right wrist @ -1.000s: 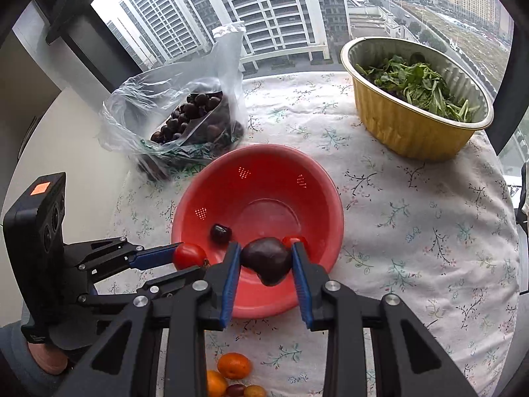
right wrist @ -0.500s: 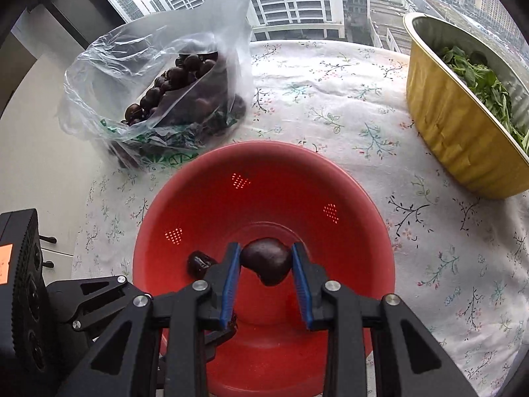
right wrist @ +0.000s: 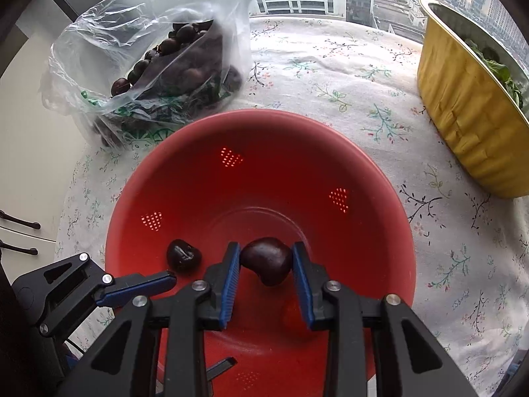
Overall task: Organize fruits
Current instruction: 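Carry tomato and plum into the red colander and release both, then return both tools to the remaining fruit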
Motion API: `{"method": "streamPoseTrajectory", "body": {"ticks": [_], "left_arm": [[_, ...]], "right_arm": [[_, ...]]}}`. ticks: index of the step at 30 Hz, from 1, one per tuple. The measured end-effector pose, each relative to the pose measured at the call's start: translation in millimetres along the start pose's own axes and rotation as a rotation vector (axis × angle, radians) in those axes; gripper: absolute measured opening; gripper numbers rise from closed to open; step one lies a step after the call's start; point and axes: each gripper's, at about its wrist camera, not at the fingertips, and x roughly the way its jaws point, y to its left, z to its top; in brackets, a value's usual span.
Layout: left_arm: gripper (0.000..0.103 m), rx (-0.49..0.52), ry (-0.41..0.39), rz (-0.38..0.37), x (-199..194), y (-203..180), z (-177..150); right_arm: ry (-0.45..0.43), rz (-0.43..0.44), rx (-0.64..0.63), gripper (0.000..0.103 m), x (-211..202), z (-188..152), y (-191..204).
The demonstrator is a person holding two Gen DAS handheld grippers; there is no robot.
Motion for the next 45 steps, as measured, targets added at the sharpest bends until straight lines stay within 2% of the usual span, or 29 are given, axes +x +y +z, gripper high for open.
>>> {"method": "streamPoseTrajectory", "body": {"ticks": [2,3,9,10,11,13,18,21,26,28,32,37,45], "left_arm": [[0.063,-0.007,0.000,0.004,-2.0,-0.6,-0.3],[0.067,-0.012,-0.001,0.005,-4.5,-0.5,-1.5],[0.079,-0.029,-0.043,0.000,-35.8,-1.0,-15.4],[0.082,-0.028,-0.048,0.004,-41.6,-1.8,-19.6],[0.091,-0.029,-0.051,0.009,-46.7,-2.4,-24.5],[0.095,-0.031,-0.057,0.004,-56.4,1.2,-37.7],[0.099,-0.041,-0.052,-0.002,-78.5,10.1,-81.7],[0.100,-0.030,-0.029,-0.006,-91.9,10.5,-123.2],[0.102,0.026,0.012,-0.007,-92.2,5.4,-180.0],[0.102,0.044,0.018,-0.009,-93.4,2.8,-197.5],[0.103,0.122,0.033,0.027,-92.4,-6.7,-221.4],[0.103,0.206,0.012,0.048,-95.7,-20.9,-236.0],[0.103,0.227,0.005,0.044,-105.1,-31.2,-244.3]], "right_arm": [[-0.010,-0.005,-0.001,0.042,-2.9,-0.5,0.9],[-0.019,-0.005,0.000,0.047,-5.7,-0.7,1.0],[-0.081,-0.001,0.030,0.053,-38.3,-3.7,-1.5],[-0.099,0.007,0.040,0.058,-47.0,-6.2,-2.7],[-0.119,0.014,0.051,0.061,-56.0,-9.1,-4.0],[-0.158,0.024,0.073,0.069,-76.4,-21.7,-7.1],[-0.202,0.018,0.093,0.077,-114.0,-76.1,-4.5],[-0.188,0.001,0.107,0.078,-124.9,-122.7,-2.6],[-0.141,-0.013,0.181,0.078,-125.3,-205.1,0.2],[-0.104,-0.039,0.182,0.078,-119.0,-233.6,4.8],[-0.059,-0.031,0.214,0.078,-107.1,-276.7,17.3],[-0.055,-0.046,0.212,0.078,-96.9,-296.2,32.0],[-0.051,-0.063,0.212,0.078,-83.5,-300.3,42.9]]}}
